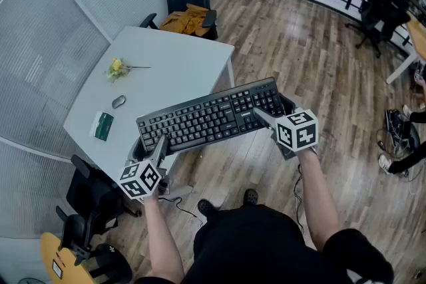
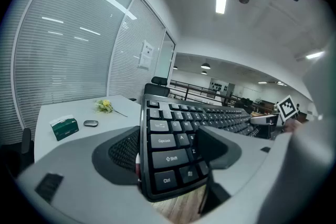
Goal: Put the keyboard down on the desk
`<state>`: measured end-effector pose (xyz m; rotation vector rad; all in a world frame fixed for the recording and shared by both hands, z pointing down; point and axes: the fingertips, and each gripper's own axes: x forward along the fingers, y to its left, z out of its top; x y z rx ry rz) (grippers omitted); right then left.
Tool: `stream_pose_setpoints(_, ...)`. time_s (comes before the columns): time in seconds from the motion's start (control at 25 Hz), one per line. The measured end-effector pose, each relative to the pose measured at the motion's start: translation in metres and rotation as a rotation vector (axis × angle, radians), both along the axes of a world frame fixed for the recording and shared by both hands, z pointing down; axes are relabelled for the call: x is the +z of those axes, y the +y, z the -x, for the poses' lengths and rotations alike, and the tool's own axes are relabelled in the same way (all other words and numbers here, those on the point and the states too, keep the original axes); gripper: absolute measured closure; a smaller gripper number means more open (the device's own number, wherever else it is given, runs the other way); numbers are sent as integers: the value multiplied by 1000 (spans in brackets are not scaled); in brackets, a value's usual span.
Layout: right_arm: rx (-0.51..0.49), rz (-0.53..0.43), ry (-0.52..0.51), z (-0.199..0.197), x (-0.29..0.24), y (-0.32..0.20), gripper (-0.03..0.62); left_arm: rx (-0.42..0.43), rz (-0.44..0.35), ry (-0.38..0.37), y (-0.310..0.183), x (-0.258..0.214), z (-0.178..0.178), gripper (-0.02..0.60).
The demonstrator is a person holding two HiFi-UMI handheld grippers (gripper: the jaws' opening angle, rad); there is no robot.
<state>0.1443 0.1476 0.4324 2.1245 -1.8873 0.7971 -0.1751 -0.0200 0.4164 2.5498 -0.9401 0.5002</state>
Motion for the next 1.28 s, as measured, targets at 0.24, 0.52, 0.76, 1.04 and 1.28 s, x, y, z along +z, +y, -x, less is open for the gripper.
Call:
stream_pose_setpoints(0.24, 8, 25, 6, 1, -3, 1, 192, 2, 24, 0, 0, 2, 0, 244)
stream_pose_setpoints(0.52, -3, 27, 11, 1, -10, -6, 197, -12, 75, 3, -2, 6, 4, 244)
stream_pose_setpoints(0.76, -23, 21, -28, 2, 1, 24, 197, -29, 66, -21, 33, 5, 7, 244)
stream_pose_setpoints(1.04, -26, -24, -20, 43, 26, 133, 197, -33, 28, -17, 144, 26, 49, 244)
stream_pose_setpoints(1.28, -26, -37, -6, 44, 34, 144, 197, -35, 9, 4, 156, 36, 51, 244)
